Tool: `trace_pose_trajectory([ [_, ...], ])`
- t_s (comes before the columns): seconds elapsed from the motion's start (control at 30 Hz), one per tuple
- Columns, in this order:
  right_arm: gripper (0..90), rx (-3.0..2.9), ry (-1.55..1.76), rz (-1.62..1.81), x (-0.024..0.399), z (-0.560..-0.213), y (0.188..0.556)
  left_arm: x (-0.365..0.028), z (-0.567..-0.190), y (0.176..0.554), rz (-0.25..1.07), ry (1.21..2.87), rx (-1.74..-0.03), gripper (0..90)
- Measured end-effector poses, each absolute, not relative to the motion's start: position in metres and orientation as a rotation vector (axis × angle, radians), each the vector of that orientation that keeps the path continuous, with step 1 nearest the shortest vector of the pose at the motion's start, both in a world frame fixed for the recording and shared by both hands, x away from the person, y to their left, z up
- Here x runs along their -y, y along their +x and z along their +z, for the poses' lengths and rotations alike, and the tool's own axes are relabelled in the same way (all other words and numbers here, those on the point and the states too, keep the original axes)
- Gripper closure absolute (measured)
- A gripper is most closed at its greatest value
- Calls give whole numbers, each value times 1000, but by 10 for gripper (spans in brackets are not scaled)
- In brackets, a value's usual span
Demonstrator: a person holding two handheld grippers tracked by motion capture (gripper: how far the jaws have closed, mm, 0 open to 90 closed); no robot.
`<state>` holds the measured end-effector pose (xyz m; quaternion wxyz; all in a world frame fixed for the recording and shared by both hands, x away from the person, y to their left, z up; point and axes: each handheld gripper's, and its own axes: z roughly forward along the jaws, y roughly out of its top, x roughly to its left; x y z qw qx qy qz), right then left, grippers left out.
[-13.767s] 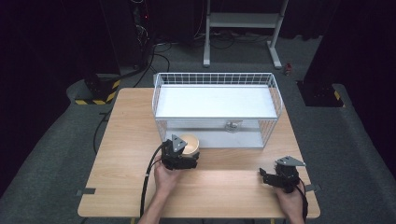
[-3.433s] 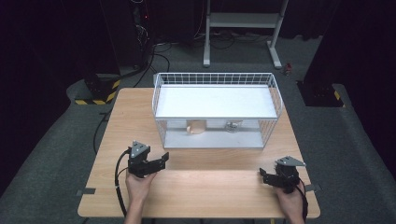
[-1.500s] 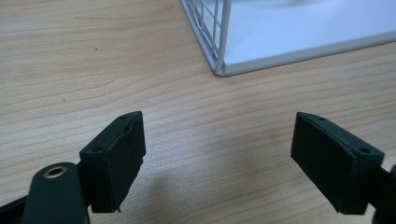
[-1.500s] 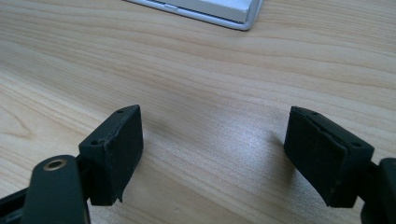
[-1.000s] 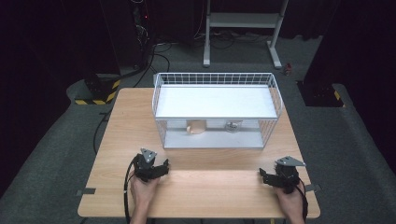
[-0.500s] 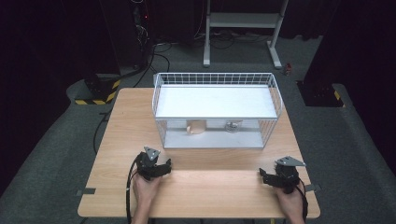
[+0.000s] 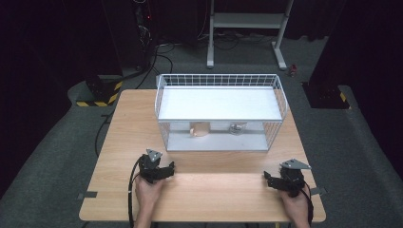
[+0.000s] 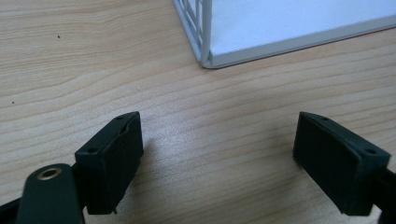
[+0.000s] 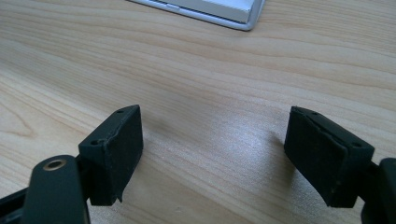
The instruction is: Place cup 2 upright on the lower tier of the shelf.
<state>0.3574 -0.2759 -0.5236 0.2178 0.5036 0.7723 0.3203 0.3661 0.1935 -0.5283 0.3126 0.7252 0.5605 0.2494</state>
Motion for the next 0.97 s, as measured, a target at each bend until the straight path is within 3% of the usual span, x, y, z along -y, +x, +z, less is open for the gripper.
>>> trace_pose_trajectory([
  [0.97, 179, -2157, 1384, 893, 275, -524, 360, -190, -528, 364, 641, 1922, -1449, 177],
])
